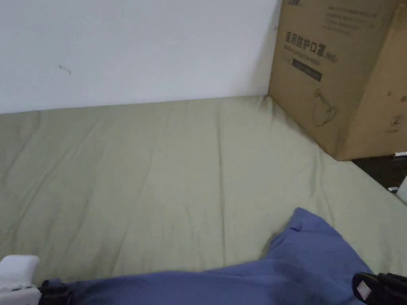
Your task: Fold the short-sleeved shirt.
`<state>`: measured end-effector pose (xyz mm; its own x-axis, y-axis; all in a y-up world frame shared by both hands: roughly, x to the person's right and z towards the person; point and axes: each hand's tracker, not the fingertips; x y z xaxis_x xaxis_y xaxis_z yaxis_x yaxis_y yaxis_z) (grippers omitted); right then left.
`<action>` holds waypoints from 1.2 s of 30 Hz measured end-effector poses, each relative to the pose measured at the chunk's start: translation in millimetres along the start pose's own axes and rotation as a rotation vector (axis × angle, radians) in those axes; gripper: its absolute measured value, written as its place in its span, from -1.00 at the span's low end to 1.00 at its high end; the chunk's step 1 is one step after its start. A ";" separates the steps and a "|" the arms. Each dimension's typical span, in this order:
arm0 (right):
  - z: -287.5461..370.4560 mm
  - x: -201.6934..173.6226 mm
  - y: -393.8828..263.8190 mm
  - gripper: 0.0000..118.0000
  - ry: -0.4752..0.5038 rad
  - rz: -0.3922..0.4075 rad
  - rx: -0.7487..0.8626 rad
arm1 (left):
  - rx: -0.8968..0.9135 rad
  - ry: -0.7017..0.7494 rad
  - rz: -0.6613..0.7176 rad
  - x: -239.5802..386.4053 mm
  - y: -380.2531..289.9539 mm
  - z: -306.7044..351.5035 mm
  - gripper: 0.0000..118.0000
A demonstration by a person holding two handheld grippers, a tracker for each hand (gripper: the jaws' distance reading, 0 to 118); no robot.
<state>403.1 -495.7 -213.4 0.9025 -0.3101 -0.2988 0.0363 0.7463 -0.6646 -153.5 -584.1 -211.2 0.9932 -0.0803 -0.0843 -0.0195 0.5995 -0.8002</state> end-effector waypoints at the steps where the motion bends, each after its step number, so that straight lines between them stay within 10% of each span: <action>1: -11.0 7.9 5.3 -0.94 0.008 0.048 -0.009 | 0.001 -0.017 -0.011 4.5 -0.2 4.9 -0.06; 3: -38.3 27.4 16.9 -0.94 -0.078 0.096 -0.037 | 0.005 -0.040 -0.023 9.8 1.3 11.2 -0.88; 8: -107.5 68.7 69.8 -0.82 -0.120 0.024 -0.119 | 0.006 -0.083 -0.039 17.0 14.4 28.0 -0.95; 11: -151.5 79.9 92.5 1.00 -0.198 0.042 -0.233 | 0.033 -0.116 0.000 10.5 23.3 42.6 -0.95; 17: -207.9 99.5 84.8 0.94 -0.310 0.000 -0.437 | 0.047 -0.146 0.024 6.2 27.3 64.9 -0.95; 20: -195.8 89.0 78.8 0.16 -0.278 0.071 -0.417 | 0.041 -0.154 0.036 4.4 25.4 68.0 -0.95; 22: -184.3 77.2 79.7 -1.00 -0.245 0.125 -0.370 | 0.034 -0.160 0.050 3.8 22.8 68.2 -0.95; 26: -159.6 67.2 86.1 -1.00 -0.068 -0.057 -0.336 | 0.029 -0.124 0.096 -6.3 19.7 65.1 -0.95; 36: -87.1 30.6 147.4 -1.00 -0.199 -0.102 0.140 | 0.242 -0.117 0.308 -36.9 43.0 87.5 -0.95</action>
<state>398.7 -446.5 -380.2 0.9573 -0.2764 -0.0850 0.1783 0.7955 -0.5791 -180.9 -485.6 -190.6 0.9518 0.2147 -0.2190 -0.3042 0.7527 -0.5838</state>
